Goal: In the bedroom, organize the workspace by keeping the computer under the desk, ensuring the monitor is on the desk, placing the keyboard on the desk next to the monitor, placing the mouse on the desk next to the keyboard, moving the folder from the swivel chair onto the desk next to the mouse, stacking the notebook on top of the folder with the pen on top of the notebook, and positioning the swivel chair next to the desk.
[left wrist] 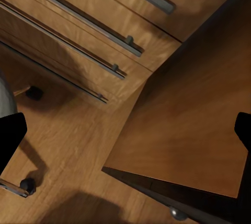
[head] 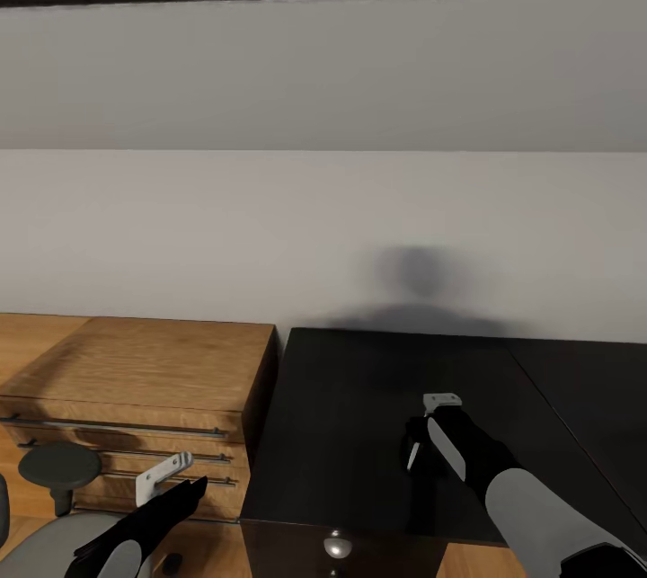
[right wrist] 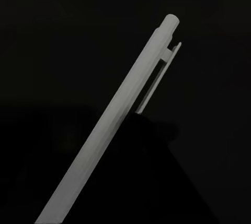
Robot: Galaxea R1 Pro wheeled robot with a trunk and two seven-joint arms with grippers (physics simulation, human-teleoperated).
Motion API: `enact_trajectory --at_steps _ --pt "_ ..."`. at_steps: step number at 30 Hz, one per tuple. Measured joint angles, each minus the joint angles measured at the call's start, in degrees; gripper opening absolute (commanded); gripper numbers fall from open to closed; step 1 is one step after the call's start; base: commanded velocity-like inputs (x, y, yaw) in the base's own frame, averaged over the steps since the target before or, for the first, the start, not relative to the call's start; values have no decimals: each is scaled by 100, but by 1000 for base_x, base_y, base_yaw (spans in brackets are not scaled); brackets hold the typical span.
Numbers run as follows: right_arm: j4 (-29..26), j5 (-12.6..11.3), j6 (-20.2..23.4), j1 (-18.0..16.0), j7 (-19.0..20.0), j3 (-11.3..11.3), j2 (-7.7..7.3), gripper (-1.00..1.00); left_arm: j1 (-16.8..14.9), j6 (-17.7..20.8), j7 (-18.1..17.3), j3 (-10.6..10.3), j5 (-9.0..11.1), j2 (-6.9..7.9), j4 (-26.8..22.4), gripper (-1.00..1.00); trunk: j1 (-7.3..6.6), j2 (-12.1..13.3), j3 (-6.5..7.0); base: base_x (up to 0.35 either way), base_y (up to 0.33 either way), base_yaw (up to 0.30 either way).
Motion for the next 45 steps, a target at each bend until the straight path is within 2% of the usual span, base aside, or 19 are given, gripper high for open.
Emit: enact_trajectory --at_steps 6,26,37,45 --pt "0 -3 34 2 160 0 -9 -100 0 1 0 0 0 0 1 100 0 0 -1 0 0 0" --pt "-7 -35 78 3 256 -24 -17 -100 0 0 0 0 -3 0 1 100 0 0 -1 0 0 0" --pt "-86 20 167 5 559 -262 -42 -100 0 0 0 1 -3 0 0 100 0 0 -2 0 0 0" --pt "-91 22 181 5 583 -300 -43 -100 0 0 0 1 0 0 0 100 0 1 -2 0 0 0"
